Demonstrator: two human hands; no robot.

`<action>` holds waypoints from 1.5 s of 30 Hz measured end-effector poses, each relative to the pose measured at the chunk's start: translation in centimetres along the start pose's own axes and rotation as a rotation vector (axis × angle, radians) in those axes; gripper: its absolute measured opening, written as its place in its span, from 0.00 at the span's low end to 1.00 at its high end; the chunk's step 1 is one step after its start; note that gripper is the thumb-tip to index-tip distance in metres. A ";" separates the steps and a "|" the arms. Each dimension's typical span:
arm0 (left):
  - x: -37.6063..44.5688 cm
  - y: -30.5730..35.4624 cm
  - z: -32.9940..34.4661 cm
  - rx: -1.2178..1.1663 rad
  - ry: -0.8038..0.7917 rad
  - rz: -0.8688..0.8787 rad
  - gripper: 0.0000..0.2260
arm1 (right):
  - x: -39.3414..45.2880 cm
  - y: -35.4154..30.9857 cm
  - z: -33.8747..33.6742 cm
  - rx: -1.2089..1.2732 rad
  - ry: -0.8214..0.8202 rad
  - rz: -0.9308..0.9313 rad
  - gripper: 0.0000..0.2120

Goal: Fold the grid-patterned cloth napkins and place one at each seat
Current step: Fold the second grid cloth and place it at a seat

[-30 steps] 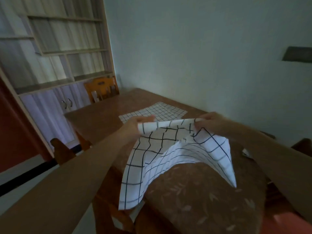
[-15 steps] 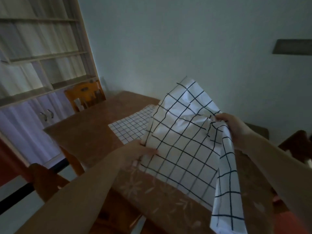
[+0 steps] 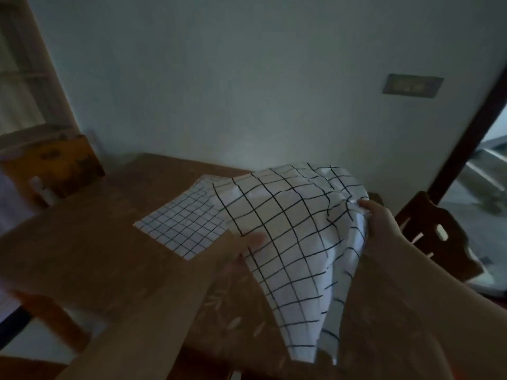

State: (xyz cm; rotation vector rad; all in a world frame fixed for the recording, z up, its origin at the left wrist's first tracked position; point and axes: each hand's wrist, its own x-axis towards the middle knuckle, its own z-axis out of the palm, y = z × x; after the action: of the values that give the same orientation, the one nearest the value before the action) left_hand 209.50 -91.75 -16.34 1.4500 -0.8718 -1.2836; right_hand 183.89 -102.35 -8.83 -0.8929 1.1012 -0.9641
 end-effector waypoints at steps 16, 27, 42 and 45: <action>0.3 6.2 -3.4 0.252 0.526 0.033 0.31 | 0.3 1.4 -2.4 -0.372 0.094 -0.125 0.11; 2.5 7.4 -9.9 0.215 -0.064 0.055 0.42 | 1.3 2.4 1.5 -0.486 0.440 -0.254 0.25; 4.6 9.8 -14.4 0.757 0.110 0.391 0.09 | 0.0 3.5 3.3 -0.991 0.182 -0.309 0.09; 4.1 10.9 -14.7 0.769 0.056 0.414 0.04 | -0.3 3.1 3.6 -1.098 0.171 -0.346 0.03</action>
State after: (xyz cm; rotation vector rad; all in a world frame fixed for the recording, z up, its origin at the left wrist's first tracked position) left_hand 225.55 -95.52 -7.51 1.7331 -1.6371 -0.6021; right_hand 187.85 -100.66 -10.87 -1.9590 1.6880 -0.6649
